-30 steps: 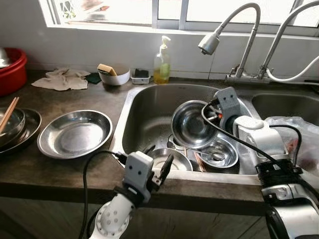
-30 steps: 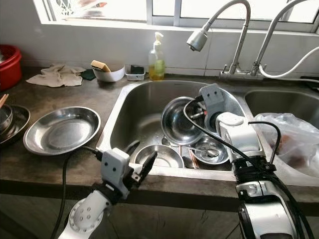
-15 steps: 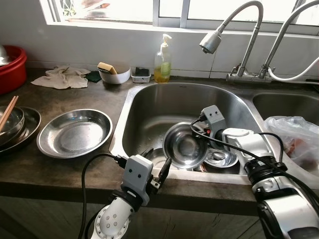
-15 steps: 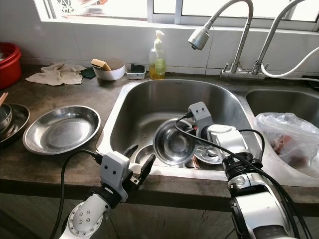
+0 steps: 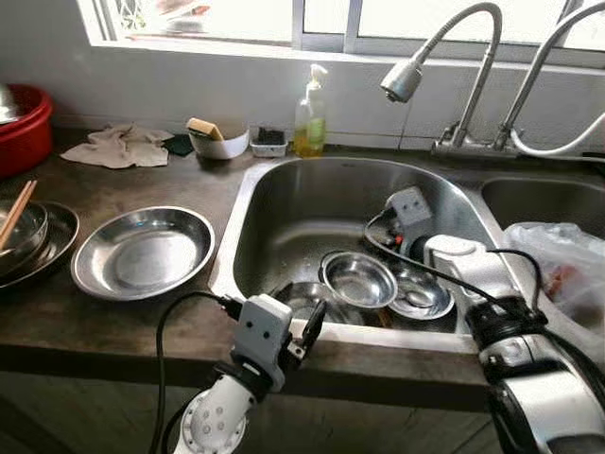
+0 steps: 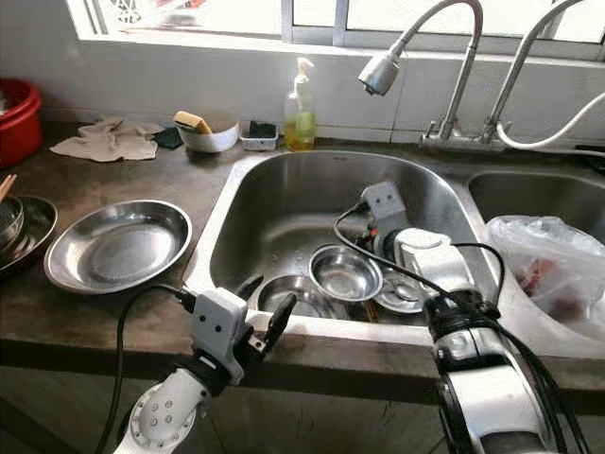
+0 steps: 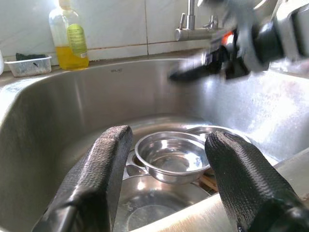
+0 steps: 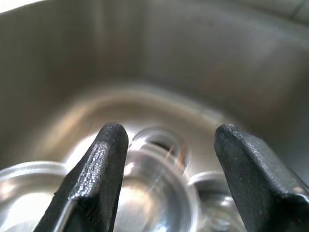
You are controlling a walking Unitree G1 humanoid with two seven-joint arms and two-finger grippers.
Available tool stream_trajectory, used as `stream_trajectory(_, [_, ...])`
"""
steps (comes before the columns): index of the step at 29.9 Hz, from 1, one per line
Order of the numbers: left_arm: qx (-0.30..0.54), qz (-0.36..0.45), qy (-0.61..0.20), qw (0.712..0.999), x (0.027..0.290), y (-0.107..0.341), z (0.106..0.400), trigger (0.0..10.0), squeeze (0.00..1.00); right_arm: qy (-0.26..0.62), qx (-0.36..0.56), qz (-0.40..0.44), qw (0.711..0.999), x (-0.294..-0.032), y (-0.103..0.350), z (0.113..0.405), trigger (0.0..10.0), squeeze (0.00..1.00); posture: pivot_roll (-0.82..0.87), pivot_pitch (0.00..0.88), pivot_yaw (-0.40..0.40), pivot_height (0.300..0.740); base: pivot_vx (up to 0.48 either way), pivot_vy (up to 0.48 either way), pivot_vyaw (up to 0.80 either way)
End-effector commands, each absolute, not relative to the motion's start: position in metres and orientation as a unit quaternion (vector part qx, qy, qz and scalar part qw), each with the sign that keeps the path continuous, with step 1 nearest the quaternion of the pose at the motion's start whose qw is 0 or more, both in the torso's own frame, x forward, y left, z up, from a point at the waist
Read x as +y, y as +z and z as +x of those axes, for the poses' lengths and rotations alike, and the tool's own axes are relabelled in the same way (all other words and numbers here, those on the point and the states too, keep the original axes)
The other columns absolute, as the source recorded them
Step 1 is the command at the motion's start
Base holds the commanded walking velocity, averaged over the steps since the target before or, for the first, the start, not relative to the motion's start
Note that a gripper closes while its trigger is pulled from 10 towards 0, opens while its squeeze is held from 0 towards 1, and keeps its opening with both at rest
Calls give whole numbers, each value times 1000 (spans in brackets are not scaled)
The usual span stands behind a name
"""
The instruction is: Kitchen organization
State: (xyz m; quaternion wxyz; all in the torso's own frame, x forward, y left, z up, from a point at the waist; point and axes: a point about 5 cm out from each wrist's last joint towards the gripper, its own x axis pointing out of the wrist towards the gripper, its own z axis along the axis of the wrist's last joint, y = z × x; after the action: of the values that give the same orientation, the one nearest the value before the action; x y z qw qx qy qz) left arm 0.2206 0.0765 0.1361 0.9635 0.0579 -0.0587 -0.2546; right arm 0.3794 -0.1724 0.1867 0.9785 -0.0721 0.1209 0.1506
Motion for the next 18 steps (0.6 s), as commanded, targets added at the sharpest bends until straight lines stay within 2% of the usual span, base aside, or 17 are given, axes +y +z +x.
stream_trajectory(1, [-36,63,-248,966,78,130,222,10000,0,127,59,-64,988,-176,207,378,10000,0,105,47,-81,740,0,0,0])
stream_trajectory(5, [-42,57,-245,967,77,132,223,10000,0,89,-32,-81,992,-176,228,362,10000,0,99,44,-77,740,0,0,0])
stream_trajectory(9, [-52,57,-244,967,76,137,225,10000,0,41,-121,-74,989,-174,246,329,10000,0,74,38,-67,740,0,0,0])
stream_trajectory(12, [-54,55,-242,967,77,138,226,10000,0,36,-135,-74,987,-172,248,321,10000,0,60,37,-58,740,0,0,0])
stream_trajectory(14, [-62,56,-237,968,78,142,230,10000,0,22,-160,-56,985,-169,246,298,10000,0,51,30,-51,740,0,0,0])
stream_trajectory(18, [-72,54,-236,968,77,147,234,10000,0,15,-163,-49,985,-164,233,273,10000,0,40,22,-42,740,0,0,0])
